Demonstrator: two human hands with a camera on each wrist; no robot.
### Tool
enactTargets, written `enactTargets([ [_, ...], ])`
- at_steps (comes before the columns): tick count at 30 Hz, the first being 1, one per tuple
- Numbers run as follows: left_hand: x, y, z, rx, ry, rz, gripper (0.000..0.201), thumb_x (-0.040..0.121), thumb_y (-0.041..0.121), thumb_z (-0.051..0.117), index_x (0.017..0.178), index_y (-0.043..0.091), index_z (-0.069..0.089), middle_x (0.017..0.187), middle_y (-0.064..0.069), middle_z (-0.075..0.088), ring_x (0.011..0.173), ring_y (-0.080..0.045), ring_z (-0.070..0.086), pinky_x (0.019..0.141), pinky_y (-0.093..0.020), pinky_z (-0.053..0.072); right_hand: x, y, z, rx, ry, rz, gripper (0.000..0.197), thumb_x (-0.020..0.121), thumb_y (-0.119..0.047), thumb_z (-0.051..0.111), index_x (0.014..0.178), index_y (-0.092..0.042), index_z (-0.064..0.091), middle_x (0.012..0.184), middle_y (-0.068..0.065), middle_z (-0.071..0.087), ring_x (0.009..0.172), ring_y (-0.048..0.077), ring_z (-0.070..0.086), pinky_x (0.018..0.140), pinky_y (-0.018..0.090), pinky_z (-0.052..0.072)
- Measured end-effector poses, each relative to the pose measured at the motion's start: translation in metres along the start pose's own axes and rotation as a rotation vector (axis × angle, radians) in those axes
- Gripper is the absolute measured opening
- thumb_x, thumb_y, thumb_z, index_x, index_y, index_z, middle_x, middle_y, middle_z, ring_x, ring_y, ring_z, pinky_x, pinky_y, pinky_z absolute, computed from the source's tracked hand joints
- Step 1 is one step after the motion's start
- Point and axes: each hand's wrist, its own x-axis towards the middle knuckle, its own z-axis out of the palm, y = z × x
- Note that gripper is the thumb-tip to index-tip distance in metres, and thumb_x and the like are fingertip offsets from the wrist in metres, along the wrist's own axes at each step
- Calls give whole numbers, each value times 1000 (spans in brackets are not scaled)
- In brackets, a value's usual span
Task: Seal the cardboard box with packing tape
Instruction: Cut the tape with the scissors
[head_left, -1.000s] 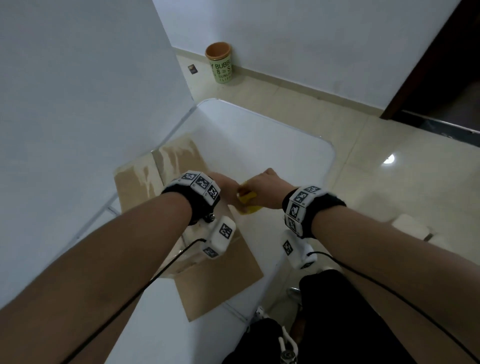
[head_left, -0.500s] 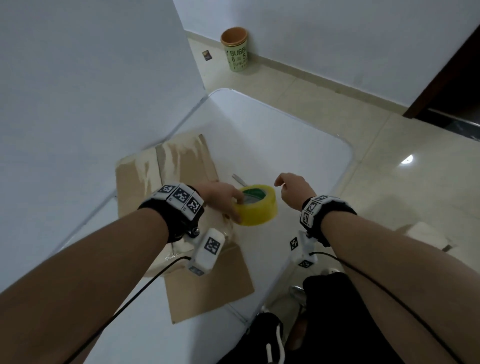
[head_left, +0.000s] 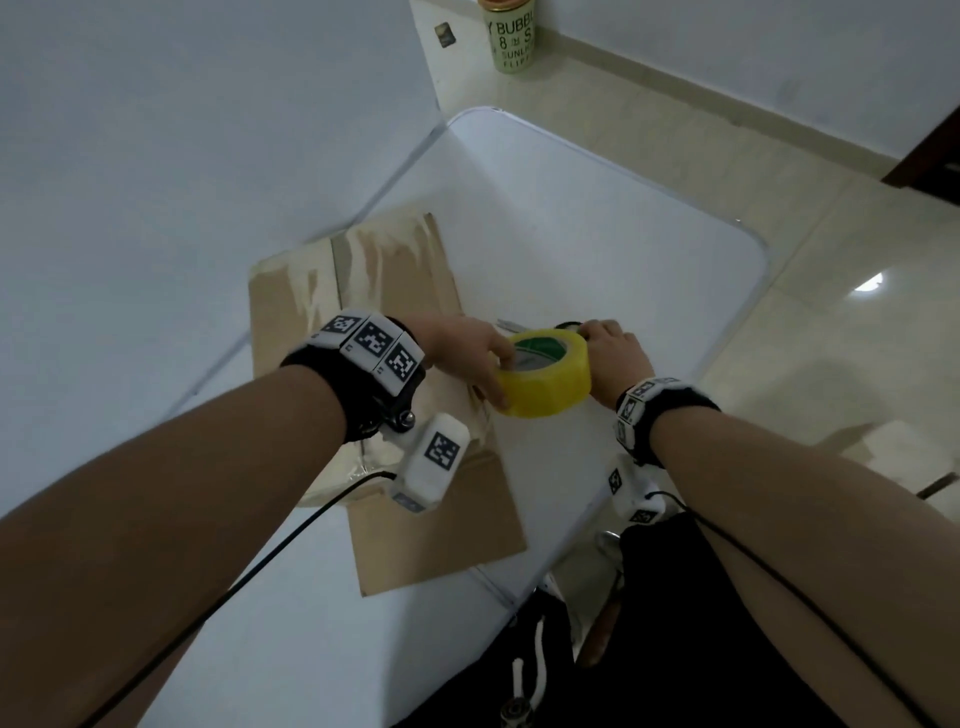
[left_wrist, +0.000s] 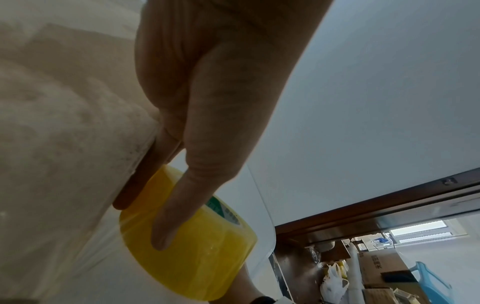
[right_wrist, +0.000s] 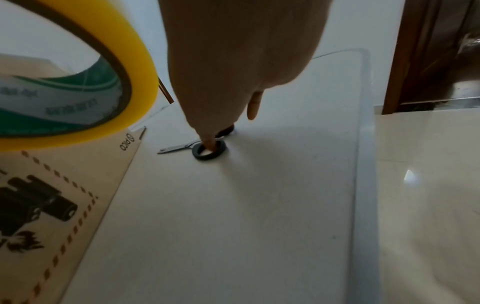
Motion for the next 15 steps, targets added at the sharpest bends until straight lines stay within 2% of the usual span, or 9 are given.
enactTargets([
  [2,0,-1,0,-10,0,-2,31,77,42,76,98,31,57,96,3,52,96,-21,51,76,-31,39,-1,4,-3,-81,18,63,30,95,-18,42,122,-10,55,126,12,51,120,31,42,96,41,39],
  [5,0,-1,0,-14,6,-8,32,78,42,75,101,30,57,96,2,52,95,-20,49,74,-30,37,-2,4,-3,-89,0,155,26,95,-14,37,115,-6,51,119,13,58,114,32,47,91,38,40],
  [7,0,0,1,-24,14,-10,35,79,41,74,107,27,59,96,2,52,100,-22,49,76,-29,36,-4,5,-3,-73,3,164,25,94,-18,41,115,-7,48,115,14,60,110,33,50,87,38,41],
  [10,-2,5,3,51,19,-6,42,83,43,69,119,25,58,107,0,55,104,-21,43,81,-30,27,-13,10,-3,-59,-49,148,28,93,-25,47,117,-11,46,112,14,59,104,32,54,80,36,42],
  [13,-1,6,4,67,2,1,39,82,44,70,116,30,57,111,2,63,102,-18,50,87,-33,26,-23,15,-8,-3,-108,197,32,93,-34,49,115,-11,46,106,13,60,91,31,58,67,34,41],
  [15,-1,6,4,70,-2,2,40,81,43,71,116,29,57,108,2,62,101,-18,51,86,-33,26,-30,14,-13,47,-131,267,32,94,-35,47,111,-8,47,103,14,61,77,28,54,62,32,40],
])
